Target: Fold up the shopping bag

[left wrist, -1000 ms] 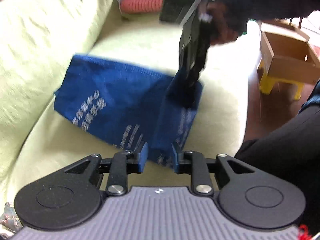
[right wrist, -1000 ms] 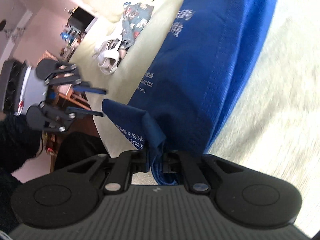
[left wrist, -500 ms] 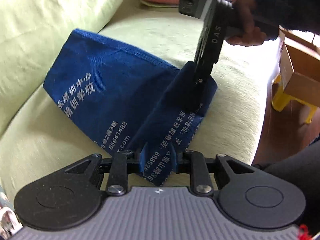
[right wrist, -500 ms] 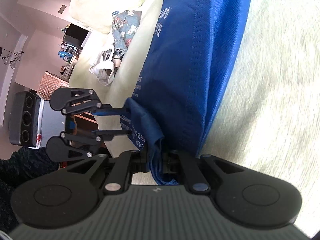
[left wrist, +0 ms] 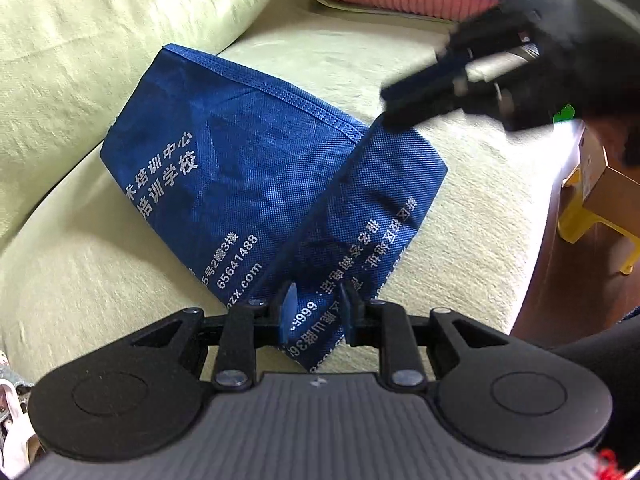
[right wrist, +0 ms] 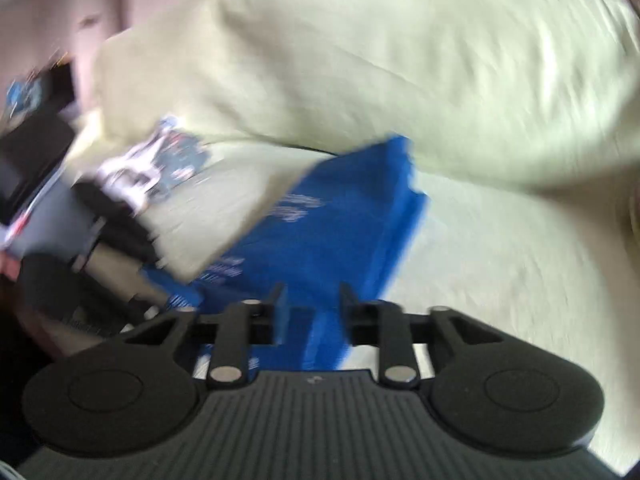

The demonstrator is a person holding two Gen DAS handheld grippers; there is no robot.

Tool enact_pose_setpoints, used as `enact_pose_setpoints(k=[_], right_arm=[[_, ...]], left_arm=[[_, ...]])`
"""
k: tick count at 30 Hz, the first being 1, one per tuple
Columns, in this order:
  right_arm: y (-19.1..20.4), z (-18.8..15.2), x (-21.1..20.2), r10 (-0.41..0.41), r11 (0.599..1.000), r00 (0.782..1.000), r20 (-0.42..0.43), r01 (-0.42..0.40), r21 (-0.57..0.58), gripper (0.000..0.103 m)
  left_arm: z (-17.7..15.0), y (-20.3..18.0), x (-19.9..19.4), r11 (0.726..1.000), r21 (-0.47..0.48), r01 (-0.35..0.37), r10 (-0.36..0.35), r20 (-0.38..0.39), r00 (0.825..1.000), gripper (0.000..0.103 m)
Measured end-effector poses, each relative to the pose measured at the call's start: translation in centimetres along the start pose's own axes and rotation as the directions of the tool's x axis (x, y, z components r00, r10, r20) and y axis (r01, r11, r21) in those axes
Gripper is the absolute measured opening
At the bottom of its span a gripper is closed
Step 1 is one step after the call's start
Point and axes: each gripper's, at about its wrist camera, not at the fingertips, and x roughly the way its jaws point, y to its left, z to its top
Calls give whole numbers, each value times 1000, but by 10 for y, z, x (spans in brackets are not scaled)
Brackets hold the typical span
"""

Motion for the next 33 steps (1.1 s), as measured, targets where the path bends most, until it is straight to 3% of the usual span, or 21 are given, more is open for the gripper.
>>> enact_pose_setpoints(k=[3, 11, 20, 25, 28, 31, 32, 33], right_arm=[[11, -13, 24, -39, 998, 998, -41, 36, -61, 9], [8, -17, 48, -44, 999, 997, -63, 44, 8, 8], [13, -20, 55, -81, 996, 992, -94, 86, 40, 8], [8, -20, 53, -59, 996, 994, -96, 65, 61, 8], [6, -20, 53, -43, 996, 994, -98, 50, 73, 8], [6, -21, 52, -36, 997, 995, -97, 43, 72, 8], [6, -21, 53, -35, 997, 995, -97, 42, 72, 8], [6, -21, 53, -34, 997, 995, -95, 41, 71, 9]], left_arm=[[-1, 1, 0, 1000, -15, -10, 10, 7, 1000, 28], [0, 3, -1, 988, -122, -92, 93, 0, 996, 32], [10, 12, 3, 973, -209, -99, 90, -53, 995, 32], [12, -1, -12, 979, -117, -169, 162, -65, 985, 33], [-1, -14, -34, 974, 75, -216, 215, 17, 976, 38], [-23, -32, -40, 897, 334, -291, 286, 68, 956, 40], [-35, -39, -38, 840, 438, -321, 315, 89, 945, 41], [-49, -47, -33, 754, 554, -353, 346, 121, 930, 41]])
